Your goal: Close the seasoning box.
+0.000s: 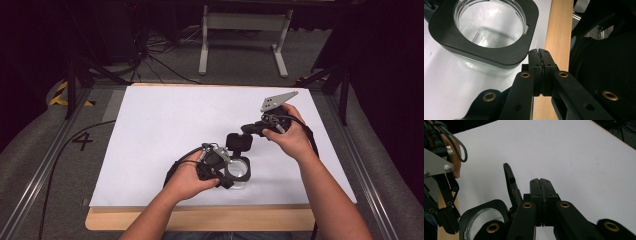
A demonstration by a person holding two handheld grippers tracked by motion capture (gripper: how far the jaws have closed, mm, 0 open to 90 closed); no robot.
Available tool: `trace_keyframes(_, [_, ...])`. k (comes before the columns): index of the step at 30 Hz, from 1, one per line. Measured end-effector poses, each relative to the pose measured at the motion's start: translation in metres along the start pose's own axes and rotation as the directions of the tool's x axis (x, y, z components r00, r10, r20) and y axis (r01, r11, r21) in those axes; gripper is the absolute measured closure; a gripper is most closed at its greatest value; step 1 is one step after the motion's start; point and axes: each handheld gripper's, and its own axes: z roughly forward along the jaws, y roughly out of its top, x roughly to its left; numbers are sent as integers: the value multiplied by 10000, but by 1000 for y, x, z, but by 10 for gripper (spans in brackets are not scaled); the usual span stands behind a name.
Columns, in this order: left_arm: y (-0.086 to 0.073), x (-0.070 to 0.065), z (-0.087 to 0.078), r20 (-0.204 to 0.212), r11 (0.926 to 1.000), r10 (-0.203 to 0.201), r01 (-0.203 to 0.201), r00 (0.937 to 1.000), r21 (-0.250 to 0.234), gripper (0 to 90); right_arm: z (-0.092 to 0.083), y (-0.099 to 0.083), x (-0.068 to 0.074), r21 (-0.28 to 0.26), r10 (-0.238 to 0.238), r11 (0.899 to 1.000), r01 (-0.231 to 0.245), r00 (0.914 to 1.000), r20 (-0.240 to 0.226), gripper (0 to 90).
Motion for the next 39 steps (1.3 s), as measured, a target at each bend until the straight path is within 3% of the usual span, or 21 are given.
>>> trace_keyframes(7, [1,0,2,87,9999,47,-48,10000,127,897,-4,-3,5,-125,-87,9999,87,10000,4,900])
trace_keyframes(13, [0,0,5,-159,10000,-67,67,9999,-30,896,-5,-7,15,-60,-288,9996,287,9994,-194,900])
trace_keyframes(25, [0,0,4,-130,9999,-118,118,9998,-62,893,7,-24,42,530,-739,9955,785,9938,-835,899])
trace_keyframes(36, [0,1,3,-85,10000,-29,29,10000,54,894,22,-40,52,1235,-750,9883,892,9905,-1153,899])
trace_keyframes(39, [0,1,3,-80,9999,-88,89,9999,86,893,22,-42,51,1089,-649,9910,779,9909,-1183,900])
